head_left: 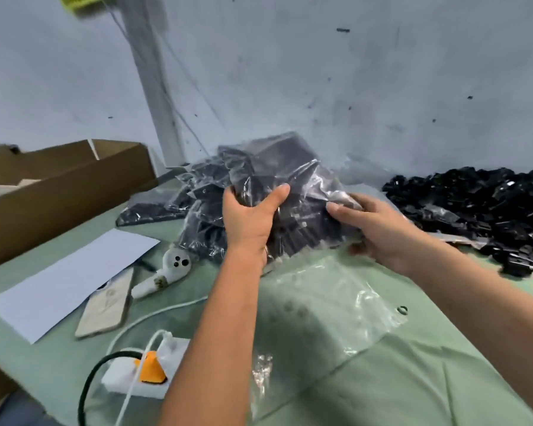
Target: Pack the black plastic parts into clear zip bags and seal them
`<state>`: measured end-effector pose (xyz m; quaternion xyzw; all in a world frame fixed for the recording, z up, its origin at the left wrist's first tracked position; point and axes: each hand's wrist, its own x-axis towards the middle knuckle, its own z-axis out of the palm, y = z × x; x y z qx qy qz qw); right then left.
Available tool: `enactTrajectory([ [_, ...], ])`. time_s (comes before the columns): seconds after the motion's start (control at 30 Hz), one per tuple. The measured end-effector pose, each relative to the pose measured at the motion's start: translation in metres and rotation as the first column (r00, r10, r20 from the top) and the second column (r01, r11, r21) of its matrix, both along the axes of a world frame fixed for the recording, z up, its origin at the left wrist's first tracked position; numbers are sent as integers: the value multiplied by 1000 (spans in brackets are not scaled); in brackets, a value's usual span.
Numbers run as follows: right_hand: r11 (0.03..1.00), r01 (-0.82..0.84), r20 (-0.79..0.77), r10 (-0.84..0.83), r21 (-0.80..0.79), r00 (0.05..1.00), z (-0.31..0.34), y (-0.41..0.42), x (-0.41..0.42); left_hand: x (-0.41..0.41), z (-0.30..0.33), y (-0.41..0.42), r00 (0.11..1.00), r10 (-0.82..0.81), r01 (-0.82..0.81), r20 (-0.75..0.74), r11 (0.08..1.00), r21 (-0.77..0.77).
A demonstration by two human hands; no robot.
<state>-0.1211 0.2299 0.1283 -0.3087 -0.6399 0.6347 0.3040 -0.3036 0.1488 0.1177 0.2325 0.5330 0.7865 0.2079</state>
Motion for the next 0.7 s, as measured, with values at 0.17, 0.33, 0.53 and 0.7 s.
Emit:
enactTrajectory([
  [0.17,982,100,-368,-153,-159,917,33,53,-107,-67,55,51,965,205,-220,-166,972,-78],
  [0.33,971,1,-263,-66,-238,962,32,82,-179,-119,69,80,820,58,-412,-570,751,-516],
  [0.53,956,42,-273,-125,-289,954,7,46,-136,-116,43,75,797,-170,-424,-579,525,-738],
  [0.7,979,186,-492,-124,78,862,6,-31,25,-36,27,61,632,49,-621,-773,629,-467],
])
